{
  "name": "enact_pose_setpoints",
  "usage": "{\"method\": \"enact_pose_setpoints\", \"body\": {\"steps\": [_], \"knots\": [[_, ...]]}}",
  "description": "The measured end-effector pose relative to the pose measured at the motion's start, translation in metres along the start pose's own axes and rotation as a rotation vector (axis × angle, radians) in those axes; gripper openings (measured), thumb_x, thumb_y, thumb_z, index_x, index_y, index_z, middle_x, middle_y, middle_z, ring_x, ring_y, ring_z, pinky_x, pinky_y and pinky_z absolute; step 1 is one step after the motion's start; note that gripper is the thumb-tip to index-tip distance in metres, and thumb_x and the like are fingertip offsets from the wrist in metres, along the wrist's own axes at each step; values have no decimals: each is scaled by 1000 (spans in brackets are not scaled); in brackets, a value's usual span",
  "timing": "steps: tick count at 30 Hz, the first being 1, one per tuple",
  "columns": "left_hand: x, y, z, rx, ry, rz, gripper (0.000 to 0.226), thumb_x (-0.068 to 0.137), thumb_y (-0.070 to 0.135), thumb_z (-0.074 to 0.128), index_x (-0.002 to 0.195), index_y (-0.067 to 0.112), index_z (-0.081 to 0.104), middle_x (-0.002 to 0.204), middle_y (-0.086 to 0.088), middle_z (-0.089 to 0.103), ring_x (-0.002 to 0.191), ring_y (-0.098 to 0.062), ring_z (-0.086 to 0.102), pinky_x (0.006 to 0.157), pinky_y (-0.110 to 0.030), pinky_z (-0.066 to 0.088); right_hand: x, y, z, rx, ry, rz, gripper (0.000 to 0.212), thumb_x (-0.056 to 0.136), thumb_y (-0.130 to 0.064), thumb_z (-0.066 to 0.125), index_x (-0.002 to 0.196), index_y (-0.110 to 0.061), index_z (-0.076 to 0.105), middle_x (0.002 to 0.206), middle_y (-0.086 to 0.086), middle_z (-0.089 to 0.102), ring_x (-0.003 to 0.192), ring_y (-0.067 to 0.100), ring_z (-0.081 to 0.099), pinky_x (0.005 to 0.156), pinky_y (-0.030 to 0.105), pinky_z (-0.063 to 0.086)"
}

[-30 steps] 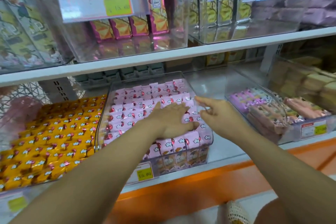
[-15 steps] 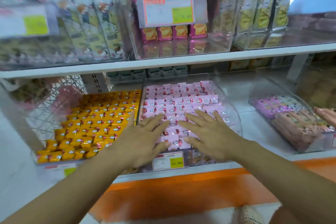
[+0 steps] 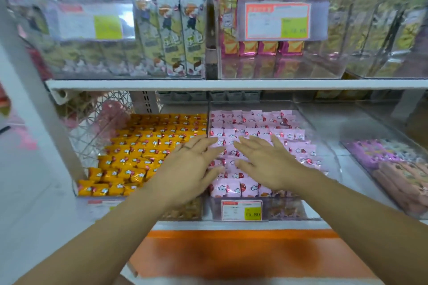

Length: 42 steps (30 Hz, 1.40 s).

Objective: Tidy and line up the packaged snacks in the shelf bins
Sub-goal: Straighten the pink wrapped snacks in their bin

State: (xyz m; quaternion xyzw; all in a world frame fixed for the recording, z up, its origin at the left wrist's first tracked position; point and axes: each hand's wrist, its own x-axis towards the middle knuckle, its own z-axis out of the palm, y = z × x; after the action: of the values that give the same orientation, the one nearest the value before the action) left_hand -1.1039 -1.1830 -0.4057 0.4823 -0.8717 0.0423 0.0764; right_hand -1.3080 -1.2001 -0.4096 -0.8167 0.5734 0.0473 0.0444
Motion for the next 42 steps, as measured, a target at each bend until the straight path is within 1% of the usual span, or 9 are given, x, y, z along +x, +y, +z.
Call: {"method": "enact_pose_setpoints", "body": {"steps": [5,9,14,17,21,28,33,36,42], "knots": [[-25,-32,-1,-119,3,-85,55,94,53,21,145,35,31,154,15,24,137,-13,33,113,-32,22,25,-5,-8,24,-107,58,60,100,-50,14,152,-21,6,160,-3,-1,147,13,1,114,48,-13],[-54,-81,5,-174,38,-220,58,89,59,26,139,35,44,147,11,39,134,-18,39,111,-41,30,21,-37,-20,2,116,-102,54,100,-48,23,150,-28,17,159,-8,8,146,10,8,116,48,-11],[-79,-117,13,-212,3,-228,74,80,70,14,131,34,54,144,10,44,131,-15,42,109,-37,32,25,-108,-13,-108,118,-474,35,100,-37,37,130,-30,54,130,-8,57,130,11,39,115,50,-14],[-91,-121,26,-182,-8,-179,90,80,77,-6,139,33,45,151,10,32,138,-17,33,116,-49,19,37,-124,-3,-149,119,-495,33,99,-35,40,129,-30,54,127,-7,60,120,15,50,117,46,0],[-90,-127,38,-221,-31,-199,94,71,80,-16,144,42,30,154,18,16,144,-11,17,114,-38,-2,43,-131,-2,-73,149,-428,32,96,-37,48,125,-26,57,125,-7,53,112,18,53,98,35,38],[-73,-128,42,-184,33,-247,43,94,53,40,137,49,39,150,20,29,137,-11,24,112,-37,17,46,-132,-7,8,50,-372,18,91,-32,59,102,-22,68,109,-6,60,106,17,53,91,34,42],[-81,-131,31,-391,124,-244,49,87,59,43,132,41,49,146,13,38,134,-12,33,112,-35,26,51,-138,-18,-41,154,-384,24,88,-46,57,99,-30,71,99,-12,66,97,12,55,96,35,33],[-95,-135,26,-399,239,-232,43,89,49,48,125,28,60,131,7,53,120,-13,49,99,-28,39,56,-150,-16,35,207,-390,26,87,-50,58,100,-30,69,99,-12,66,95,12,56,97,36,32],[-108,-137,35,-306,268,-168,36,87,40,50,107,19,71,107,3,67,101,-13,58,90,-27,43,68,-160,1,174,159,-289,18,90,-34,60,79,-21,66,80,-5,66,80,16,59,77,33,49]]}}
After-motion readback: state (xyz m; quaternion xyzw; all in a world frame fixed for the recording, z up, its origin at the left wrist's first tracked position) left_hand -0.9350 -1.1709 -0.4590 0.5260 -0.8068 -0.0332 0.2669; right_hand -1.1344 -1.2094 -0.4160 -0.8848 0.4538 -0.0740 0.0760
